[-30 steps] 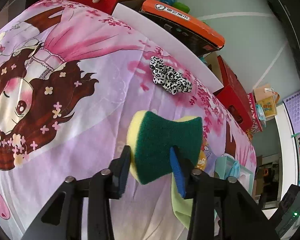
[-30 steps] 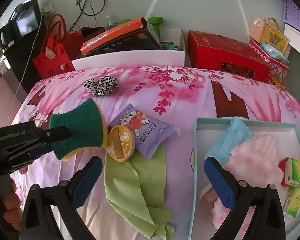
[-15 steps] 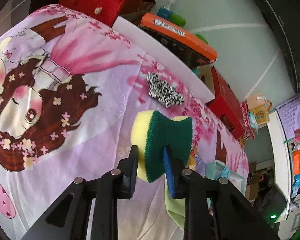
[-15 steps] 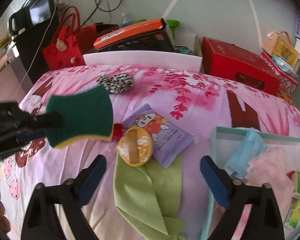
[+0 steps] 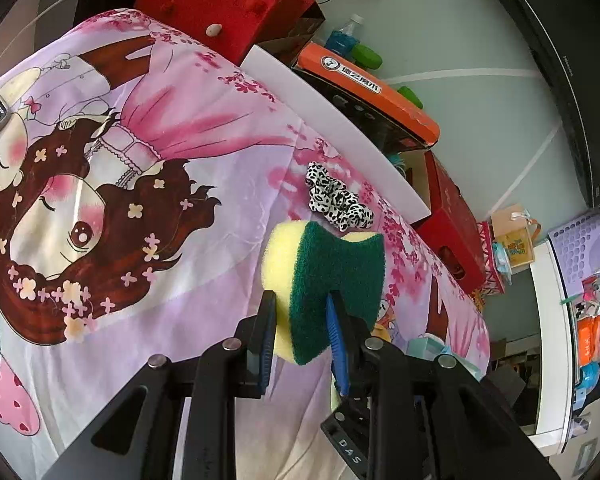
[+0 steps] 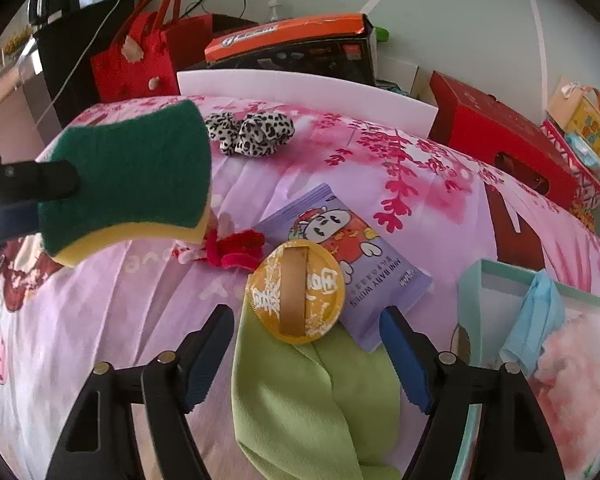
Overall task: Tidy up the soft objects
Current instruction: 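Grasp the green-yellow sponge with the left gripper while the right grasps the round tin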
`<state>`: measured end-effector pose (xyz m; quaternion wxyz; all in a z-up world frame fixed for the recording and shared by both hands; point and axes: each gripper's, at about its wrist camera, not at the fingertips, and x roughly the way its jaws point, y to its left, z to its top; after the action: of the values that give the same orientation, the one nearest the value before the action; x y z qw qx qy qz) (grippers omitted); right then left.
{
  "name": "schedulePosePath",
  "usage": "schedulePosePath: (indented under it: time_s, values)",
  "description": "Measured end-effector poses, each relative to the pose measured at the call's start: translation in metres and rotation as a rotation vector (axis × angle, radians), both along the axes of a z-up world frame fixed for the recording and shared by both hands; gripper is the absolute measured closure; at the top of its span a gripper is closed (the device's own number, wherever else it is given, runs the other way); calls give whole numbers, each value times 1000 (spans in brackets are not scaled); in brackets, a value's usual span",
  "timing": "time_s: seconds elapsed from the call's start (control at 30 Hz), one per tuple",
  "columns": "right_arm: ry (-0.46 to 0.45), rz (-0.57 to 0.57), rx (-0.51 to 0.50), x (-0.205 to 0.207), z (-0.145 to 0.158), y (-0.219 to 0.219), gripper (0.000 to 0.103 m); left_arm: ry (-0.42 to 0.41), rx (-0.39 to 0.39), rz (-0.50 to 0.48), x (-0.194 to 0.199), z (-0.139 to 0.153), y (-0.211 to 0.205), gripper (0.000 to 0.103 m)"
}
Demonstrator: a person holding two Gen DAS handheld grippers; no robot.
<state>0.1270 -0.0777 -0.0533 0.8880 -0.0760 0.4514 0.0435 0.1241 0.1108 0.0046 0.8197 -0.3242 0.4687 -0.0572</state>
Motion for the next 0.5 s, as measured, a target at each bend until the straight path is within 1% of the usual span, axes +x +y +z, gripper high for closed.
schedulePosePath:
  time_s: [0.03,0.17,0.23,0.33,0.5]
  values:
    - [1,1,-11,1,-2,2,32,2,1,0,0,0,0,77]
    - [1,10,-21,2,-5,4,39,2,-1,-4,1,-1,0,77]
    - [-2,18,-15,2,-4,4,50,3,-1,-6,2,-1,-1,77]
    - [-2,17,-6,1,-4,2,53,3,0,-7,2,-1,-1,77]
    - [-5,11,20,1,-1,-1,55,1,9,-7,1,0,-2,77]
